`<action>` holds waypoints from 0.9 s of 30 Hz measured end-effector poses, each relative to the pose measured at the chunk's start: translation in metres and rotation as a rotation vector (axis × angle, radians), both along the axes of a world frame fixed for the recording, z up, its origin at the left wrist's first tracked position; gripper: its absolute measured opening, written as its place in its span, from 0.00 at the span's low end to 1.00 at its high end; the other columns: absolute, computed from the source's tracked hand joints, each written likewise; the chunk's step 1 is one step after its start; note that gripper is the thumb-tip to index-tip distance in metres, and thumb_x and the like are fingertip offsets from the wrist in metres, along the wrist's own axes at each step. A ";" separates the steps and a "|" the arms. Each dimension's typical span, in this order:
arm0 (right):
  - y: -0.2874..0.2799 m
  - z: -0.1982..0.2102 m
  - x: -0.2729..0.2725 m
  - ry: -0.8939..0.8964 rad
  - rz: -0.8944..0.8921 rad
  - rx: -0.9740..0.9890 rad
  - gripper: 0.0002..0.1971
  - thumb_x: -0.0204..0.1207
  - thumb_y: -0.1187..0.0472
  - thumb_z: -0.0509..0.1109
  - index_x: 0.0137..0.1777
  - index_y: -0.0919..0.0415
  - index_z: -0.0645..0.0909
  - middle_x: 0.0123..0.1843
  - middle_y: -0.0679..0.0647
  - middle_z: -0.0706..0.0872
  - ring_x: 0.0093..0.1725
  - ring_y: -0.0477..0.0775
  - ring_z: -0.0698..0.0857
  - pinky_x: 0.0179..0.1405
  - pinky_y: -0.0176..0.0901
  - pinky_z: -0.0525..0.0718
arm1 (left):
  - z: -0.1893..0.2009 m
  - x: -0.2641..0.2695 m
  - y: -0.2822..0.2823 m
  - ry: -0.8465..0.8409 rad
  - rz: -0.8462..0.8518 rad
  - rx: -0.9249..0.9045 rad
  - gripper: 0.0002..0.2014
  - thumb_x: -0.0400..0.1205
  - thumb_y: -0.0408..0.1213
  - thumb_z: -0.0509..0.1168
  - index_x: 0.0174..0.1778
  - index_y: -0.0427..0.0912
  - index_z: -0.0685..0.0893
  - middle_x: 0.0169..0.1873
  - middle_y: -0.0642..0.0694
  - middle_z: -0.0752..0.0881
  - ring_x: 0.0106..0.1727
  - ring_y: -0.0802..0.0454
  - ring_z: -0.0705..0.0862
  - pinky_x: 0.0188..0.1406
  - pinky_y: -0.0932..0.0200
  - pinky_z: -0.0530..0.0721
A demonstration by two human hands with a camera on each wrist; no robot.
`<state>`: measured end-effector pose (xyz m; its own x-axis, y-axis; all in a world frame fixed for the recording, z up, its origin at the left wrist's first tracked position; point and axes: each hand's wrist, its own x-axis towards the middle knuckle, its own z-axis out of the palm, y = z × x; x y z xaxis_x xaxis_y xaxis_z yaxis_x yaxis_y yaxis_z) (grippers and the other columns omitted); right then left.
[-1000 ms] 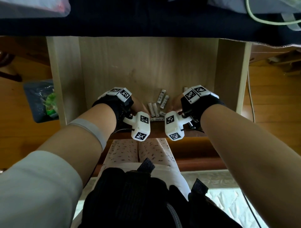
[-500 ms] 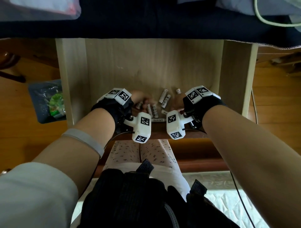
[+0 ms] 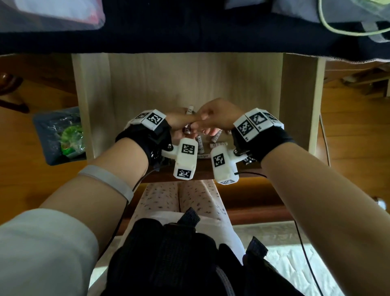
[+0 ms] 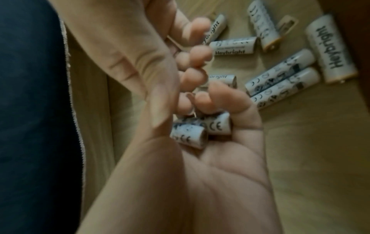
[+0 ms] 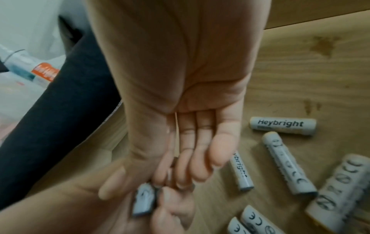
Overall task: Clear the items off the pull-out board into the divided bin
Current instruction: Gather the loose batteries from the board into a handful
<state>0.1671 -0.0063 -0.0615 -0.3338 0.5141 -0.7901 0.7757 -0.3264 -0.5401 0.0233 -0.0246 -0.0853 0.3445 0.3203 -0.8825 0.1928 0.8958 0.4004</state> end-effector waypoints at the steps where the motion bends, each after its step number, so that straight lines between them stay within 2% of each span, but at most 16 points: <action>1: 0.000 -0.002 0.003 0.002 -0.018 0.022 0.09 0.67 0.58 0.78 0.45 0.55 0.84 0.34 0.45 0.85 0.29 0.39 0.85 0.26 0.26 0.78 | 0.000 0.000 -0.001 0.006 0.005 -0.012 0.10 0.80 0.40 0.65 0.35 0.41 0.79 0.26 0.48 0.81 0.28 0.57 0.79 0.30 0.65 0.78; 2: 0.000 -0.006 0.007 -0.017 -0.033 0.047 0.12 0.66 0.62 0.79 0.49 0.57 0.85 0.38 0.45 0.85 0.35 0.42 0.85 0.31 0.30 0.79 | -0.002 0.000 -0.003 0.023 0.020 -0.004 0.10 0.81 0.37 0.64 0.33 0.41 0.79 0.21 0.50 0.80 0.24 0.59 0.78 0.30 0.65 0.77; 4: 0.000 -0.015 0.017 -0.128 0.017 0.121 0.23 0.63 0.69 0.79 0.59 0.55 0.83 0.50 0.47 0.81 0.49 0.48 0.81 0.42 0.39 0.82 | -0.006 -0.003 -0.005 0.088 0.099 0.008 0.11 0.81 0.31 0.62 0.31 0.41 0.76 0.13 0.52 0.77 0.17 0.61 0.76 0.23 0.67 0.77; 6: -0.001 -0.024 0.023 -0.256 0.170 0.181 0.34 0.59 0.71 0.79 0.65 0.44 0.79 0.63 0.52 0.73 0.64 0.55 0.72 0.59 0.52 0.81 | -0.010 -0.006 -0.006 0.109 0.166 -0.016 0.12 0.81 0.31 0.62 0.31 0.42 0.76 0.11 0.54 0.74 0.13 0.62 0.72 0.15 0.70 0.73; 8: 0.001 -0.027 0.023 -0.279 0.298 0.180 0.38 0.57 0.71 0.79 0.65 0.38 0.77 0.69 0.54 0.68 0.71 0.61 0.66 0.68 0.62 0.76 | -0.013 -0.008 -0.007 0.102 0.203 -0.030 0.14 0.80 0.33 0.64 0.28 0.43 0.74 0.12 0.54 0.71 0.13 0.62 0.69 0.14 0.70 0.68; 10: 0.006 -0.026 0.021 -0.292 0.394 0.186 0.38 0.56 0.72 0.79 0.63 0.39 0.78 0.70 0.55 0.66 0.72 0.61 0.63 0.69 0.61 0.73 | -0.015 -0.011 -0.007 0.088 0.226 -0.046 0.12 0.79 0.36 0.65 0.30 0.45 0.73 0.12 0.55 0.69 0.16 0.61 0.67 0.13 0.70 0.67; 12: 0.011 -0.024 0.017 -0.319 0.483 0.204 0.37 0.54 0.73 0.80 0.62 0.41 0.80 0.70 0.55 0.65 0.71 0.62 0.63 0.66 0.57 0.73 | -0.017 -0.013 -0.007 0.064 0.265 -0.075 0.14 0.79 0.41 0.66 0.29 0.47 0.72 0.12 0.55 0.68 0.16 0.60 0.65 0.13 0.69 0.64; 14: 0.014 -0.026 0.014 -0.346 0.563 0.202 0.35 0.52 0.70 0.82 0.59 0.42 0.81 0.69 0.55 0.65 0.71 0.62 0.63 0.64 0.58 0.73 | -0.020 -0.014 -0.007 0.029 0.324 -0.093 0.21 0.78 0.48 0.66 0.21 0.48 0.70 0.11 0.55 0.68 0.13 0.60 0.65 0.16 0.67 0.62; 17: 0.020 -0.033 0.014 -0.360 0.647 0.217 0.32 0.49 0.62 0.85 0.52 0.38 0.80 0.68 0.55 0.64 0.71 0.64 0.63 0.69 0.64 0.70 | -0.022 -0.015 -0.008 0.014 0.406 -0.133 0.31 0.77 0.55 0.64 0.09 0.48 0.66 0.08 0.54 0.67 0.10 0.59 0.65 0.15 0.67 0.59; 20: 0.026 -0.041 0.017 -0.336 0.723 0.267 0.30 0.47 0.56 0.86 0.48 0.38 0.77 0.67 0.53 0.63 0.70 0.66 0.62 0.67 0.66 0.71 | -0.024 -0.017 -0.007 0.012 0.444 -0.166 0.34 0.79 0.55 0.60 0.06 0.46 0.67 0.07 0.54 0.67 0.10 0.59 0.65 0.15 0.68 0.59; 24: 0.024 -0.047 0.017 -0.290 0.836 0.352 0.30 0.47 0.50 0.82 0.49 0.35 0.73 0.62 0.51 0.65 0.67 0.66 0.66 0.61 0.66 0.74 | -0.024 -0.017 -0.005 0.005 0.519 -0.182 0.34 0.82 0.49 0.57 0.06 0.47 0.68 0.07 0.53 0.67 0.10 0.59 0.65 0.15 0.70 0.60; 27: 0.025 -0.049 0.015 -0.283 0.824 0.331 0.27 0.54 0.54 0.82 0.55 0.36 0.81 0.70 0.57 0.67 0.72 0.70 0.64 0.69 0.68 0.70 | -0.025 -0.016 -0.007 -0.026 0.609 -0.198 0.32 0.83 0.45 0.56 0.08 0.46 0.68 0.08 0.53 0.66 0.10 0.59 0.65 0.14 0.70 0.62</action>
<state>0.1816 0.0185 -0.1102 -0.5107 0.4138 -0.7536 0.8110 0.5227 -0.2626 0.0076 -0.0313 -0.1103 0.1746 0.2975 -0.9386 -0.3813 0.8993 0.2141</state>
